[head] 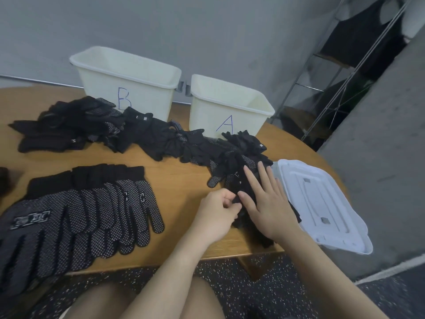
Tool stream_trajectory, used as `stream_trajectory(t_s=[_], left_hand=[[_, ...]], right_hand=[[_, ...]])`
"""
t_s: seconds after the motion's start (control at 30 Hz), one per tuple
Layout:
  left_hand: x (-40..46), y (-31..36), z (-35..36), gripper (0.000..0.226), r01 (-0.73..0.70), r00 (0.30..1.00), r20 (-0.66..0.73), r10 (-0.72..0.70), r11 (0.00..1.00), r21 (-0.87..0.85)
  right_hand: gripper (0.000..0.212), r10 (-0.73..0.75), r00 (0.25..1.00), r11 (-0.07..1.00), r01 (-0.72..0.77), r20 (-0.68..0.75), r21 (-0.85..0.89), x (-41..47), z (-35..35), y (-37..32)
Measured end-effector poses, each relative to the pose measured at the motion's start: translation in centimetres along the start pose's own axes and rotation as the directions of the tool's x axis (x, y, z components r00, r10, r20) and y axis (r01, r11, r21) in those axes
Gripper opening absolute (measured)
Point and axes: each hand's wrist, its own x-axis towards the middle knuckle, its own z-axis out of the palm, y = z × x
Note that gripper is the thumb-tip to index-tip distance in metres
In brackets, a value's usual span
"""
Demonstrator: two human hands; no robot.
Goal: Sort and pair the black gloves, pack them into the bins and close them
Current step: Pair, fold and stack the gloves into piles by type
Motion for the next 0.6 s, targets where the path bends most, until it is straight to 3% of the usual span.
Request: stream_trajectory(t_s=[0.1,0.23,0.4,0.5,0.6], left_hand=[[-1.5,-0.3,-1.2,0.014,-0.025,0.999,-0.023,0.026,0.999,0.045],[-4.5,-0.2,-4.9,0.014,-0.109,0.978,-0.153,0.141,0.973,0.204],[-9.3,-0.2,-11.2,0.011,-0.136,0.886,-0.378,0.267,0.931,0.338],[-11.6,-1.1,-15.0,0.023,0.064,0.786,-0.486,0.382,0.731,0.679],[-13.0,-2.6,-18.8,0.046,0.317,0.797,-0.553,0.244,0.609,0.727]], right_hand=[[0.068,0.029,0.999,0.999,-0.028,0.031,-0.042,0.0,-0.9,-0.7],[0.07,0.034,0.999,0.996,-0.034,-0.014,-0.078,0.1,-2.6,-3.1],[0.068,-0.116,0.992,0.992,0.113,-0.046,-0.051,0.7,-3.4,-10.2],[0.064,-0.222,0.974,0.969,0.216,0.038,0.124,1.5,-2.5,-15.3],[0.063,-0.335,0.932,0.931,0.304,0.14,0.203,1.7,0.0,-20.1]])
